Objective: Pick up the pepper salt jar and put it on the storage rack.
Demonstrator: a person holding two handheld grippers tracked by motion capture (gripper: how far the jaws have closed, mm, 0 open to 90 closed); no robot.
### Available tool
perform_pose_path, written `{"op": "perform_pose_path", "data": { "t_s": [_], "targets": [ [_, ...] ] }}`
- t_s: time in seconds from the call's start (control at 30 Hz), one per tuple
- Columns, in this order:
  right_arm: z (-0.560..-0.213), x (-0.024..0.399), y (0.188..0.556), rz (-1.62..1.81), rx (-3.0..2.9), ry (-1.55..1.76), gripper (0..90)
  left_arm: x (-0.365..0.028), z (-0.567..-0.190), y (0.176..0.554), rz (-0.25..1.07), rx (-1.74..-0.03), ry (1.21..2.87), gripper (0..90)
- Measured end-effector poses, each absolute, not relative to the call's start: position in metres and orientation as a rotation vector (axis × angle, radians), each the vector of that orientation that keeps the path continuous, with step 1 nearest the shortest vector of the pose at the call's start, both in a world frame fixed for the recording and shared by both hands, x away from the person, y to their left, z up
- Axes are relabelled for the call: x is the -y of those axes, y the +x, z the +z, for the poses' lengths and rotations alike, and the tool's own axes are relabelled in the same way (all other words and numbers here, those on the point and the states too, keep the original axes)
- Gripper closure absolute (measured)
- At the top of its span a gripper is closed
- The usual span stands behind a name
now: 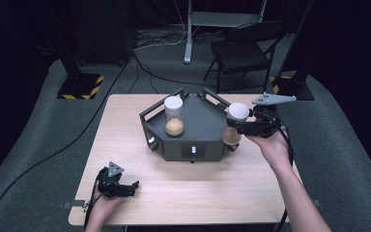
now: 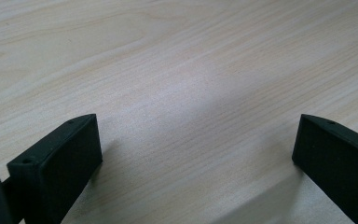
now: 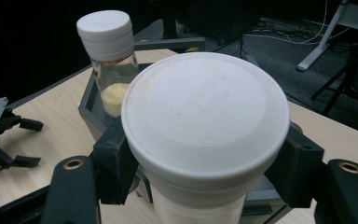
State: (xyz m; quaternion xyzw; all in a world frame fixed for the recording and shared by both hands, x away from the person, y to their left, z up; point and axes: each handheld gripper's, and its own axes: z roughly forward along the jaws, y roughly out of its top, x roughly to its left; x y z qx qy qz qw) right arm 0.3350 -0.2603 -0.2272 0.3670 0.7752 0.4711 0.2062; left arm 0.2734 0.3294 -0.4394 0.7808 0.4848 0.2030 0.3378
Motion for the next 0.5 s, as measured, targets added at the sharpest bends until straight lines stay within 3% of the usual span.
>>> {"op": "perform_pose_path", "data": {
  "t_s": [0.5],
  "targets": [
    [-0.235, 0.228, 0.374, 1.266, -2.149, 1.05, 32.3, -0.329, -0.439, 0.274, 0.527, -1.262, 2.037, 0.4]
  ]
}}
